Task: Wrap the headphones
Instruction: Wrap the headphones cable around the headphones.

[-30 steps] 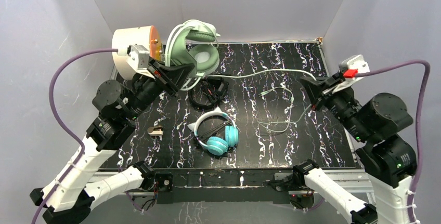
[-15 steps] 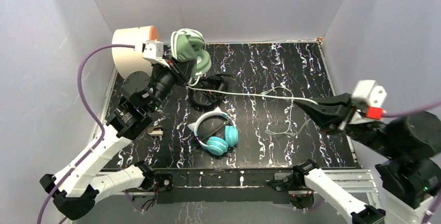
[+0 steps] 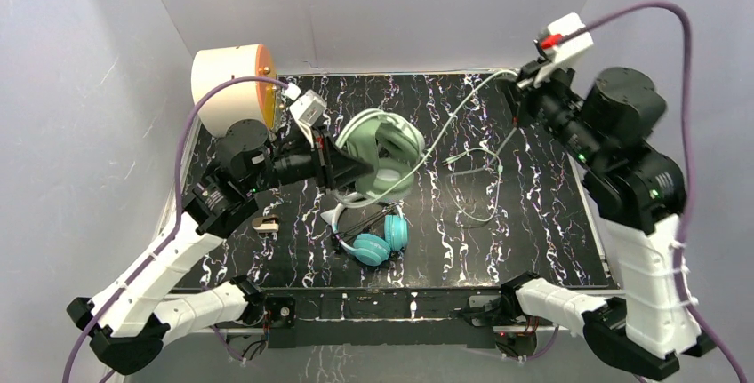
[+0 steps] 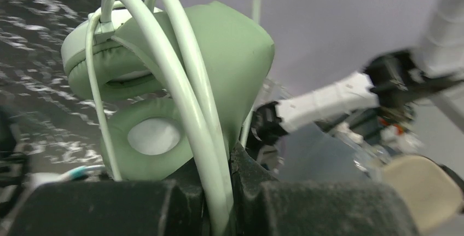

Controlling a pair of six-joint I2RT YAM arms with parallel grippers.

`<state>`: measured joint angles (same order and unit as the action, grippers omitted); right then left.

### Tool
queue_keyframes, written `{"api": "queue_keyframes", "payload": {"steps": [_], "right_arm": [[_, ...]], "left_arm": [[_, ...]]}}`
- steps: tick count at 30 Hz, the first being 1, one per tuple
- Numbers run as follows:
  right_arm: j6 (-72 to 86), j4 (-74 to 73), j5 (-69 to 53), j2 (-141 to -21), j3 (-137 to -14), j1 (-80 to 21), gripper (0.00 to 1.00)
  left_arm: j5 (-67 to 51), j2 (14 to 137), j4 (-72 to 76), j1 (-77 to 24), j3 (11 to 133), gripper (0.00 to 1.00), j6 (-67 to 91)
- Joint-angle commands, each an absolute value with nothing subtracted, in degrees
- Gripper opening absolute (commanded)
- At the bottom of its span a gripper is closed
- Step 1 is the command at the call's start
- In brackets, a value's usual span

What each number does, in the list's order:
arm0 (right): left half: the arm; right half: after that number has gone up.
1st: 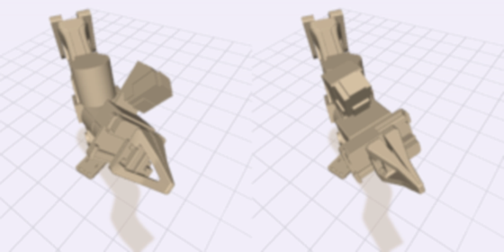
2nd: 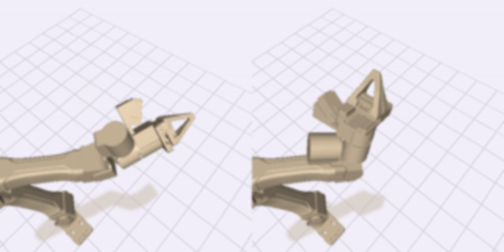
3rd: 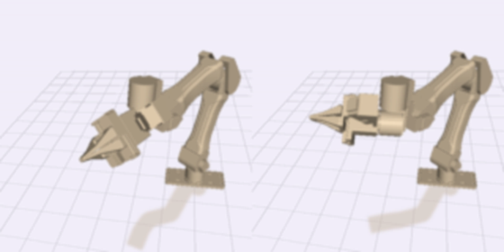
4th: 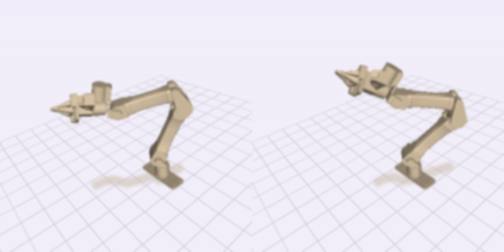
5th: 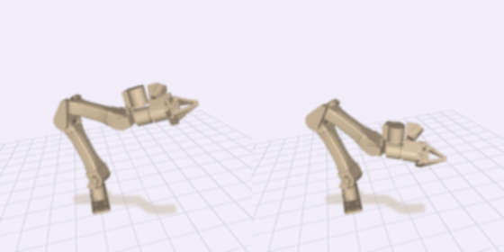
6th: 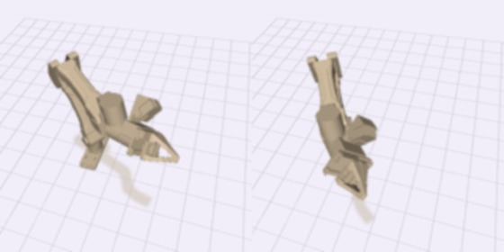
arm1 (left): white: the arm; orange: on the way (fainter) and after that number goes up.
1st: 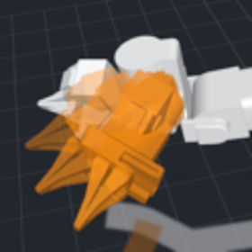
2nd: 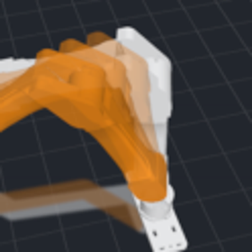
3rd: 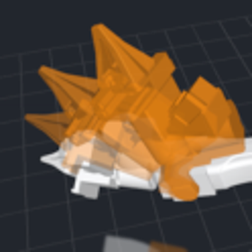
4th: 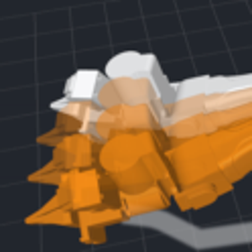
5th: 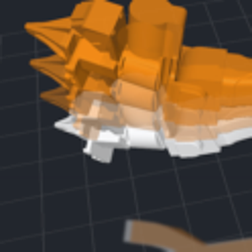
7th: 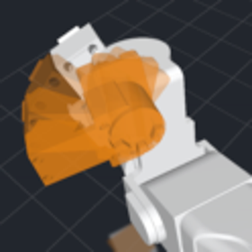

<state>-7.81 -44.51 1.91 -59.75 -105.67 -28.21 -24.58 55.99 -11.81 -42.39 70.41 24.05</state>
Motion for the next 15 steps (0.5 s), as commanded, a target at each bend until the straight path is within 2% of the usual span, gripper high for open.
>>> {"api": "queue_keyframes", "payload": {"steps": [1, 4, 7, 12, 15], "right_arm": [[-5.99, -37.91, 8.13, -61.38, -108.46, -28.18, 0.0], [-5.06, -33.9, 0.85, -63.47, -106.94, -28.1, 0.0], [-4.83, -31.38, -3.96, -66.34, -105.2, -28.14, 0.0], [-3.95, -23.33, -9.08, -68.26, -95.53, -28.08, 0.0], [-3.67, -19.18, -20.19, -69.84, -89.82, -27.55, 0.04]], "left_arm": [[-46.01, 51.74, 4.37, -42.27, 67.16, 0.0, 34.4], [-53.95, 53.19, 23.57, -42.25, 62.38, 0.0, 47.6], [-56.76, 53.69, 36.46, -42.36, 59.15, 0.0, 58.1], [-59.14, 53.54, 47.82, -42.34, 59.84, 0.0, 65.67], [-59.04, 53.8, 51.7, -42.32, 62.51, 0.0, 68.79]]}}
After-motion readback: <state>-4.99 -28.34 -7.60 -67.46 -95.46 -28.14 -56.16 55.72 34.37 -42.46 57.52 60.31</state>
